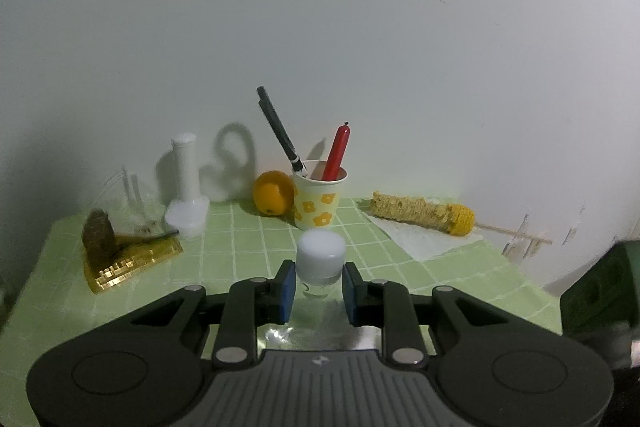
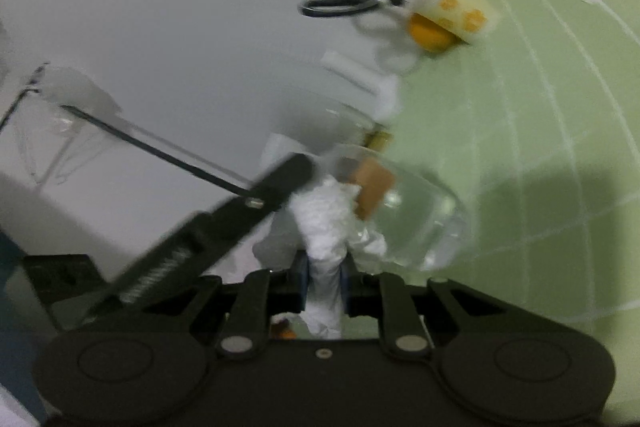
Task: Clean container
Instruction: 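Wipe the bottle's label side with the towel in the right gripper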
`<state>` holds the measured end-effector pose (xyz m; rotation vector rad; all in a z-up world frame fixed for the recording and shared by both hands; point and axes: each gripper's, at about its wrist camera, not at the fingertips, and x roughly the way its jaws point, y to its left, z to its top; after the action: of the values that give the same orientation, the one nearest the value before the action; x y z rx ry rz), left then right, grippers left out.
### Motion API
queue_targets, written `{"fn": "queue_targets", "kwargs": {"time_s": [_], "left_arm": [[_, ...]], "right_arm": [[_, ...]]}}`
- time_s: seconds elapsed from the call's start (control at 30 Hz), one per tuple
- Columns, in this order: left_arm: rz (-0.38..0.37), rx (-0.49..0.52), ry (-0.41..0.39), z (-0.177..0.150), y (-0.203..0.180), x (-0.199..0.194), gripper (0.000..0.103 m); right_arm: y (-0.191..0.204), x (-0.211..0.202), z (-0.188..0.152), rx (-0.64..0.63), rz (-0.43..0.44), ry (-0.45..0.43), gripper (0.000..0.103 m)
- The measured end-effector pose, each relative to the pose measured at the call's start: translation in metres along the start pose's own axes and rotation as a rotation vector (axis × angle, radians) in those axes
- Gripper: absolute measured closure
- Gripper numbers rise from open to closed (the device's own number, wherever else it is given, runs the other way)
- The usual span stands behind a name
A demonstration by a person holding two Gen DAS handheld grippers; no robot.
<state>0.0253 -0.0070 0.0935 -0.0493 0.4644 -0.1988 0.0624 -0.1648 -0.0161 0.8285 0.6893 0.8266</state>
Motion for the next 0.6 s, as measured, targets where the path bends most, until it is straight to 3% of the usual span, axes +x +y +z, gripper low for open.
{"fn": "queue_targets", "kwargs": {"time_s": [0.17,0.4,0.6], "left_arm": [[0.005,0.02,0.0,0.0,-0.002,0.001,0.076],[0.002,0.017,0.001,0.001,-0.001,0.001,0.077],[0.0,0.016,0.003,0.002,-0.001,0.002,0.077]], "right_arm": [[-0.004,0.002,0.001,0.014,-0.018,-0.002,0.087],[-0.031,0.009,-0.004,0.084,-0.141,0.034,0.087],[-0.037,0.007,-0.002,0.065,-0.219,0.031,0.087]]}}
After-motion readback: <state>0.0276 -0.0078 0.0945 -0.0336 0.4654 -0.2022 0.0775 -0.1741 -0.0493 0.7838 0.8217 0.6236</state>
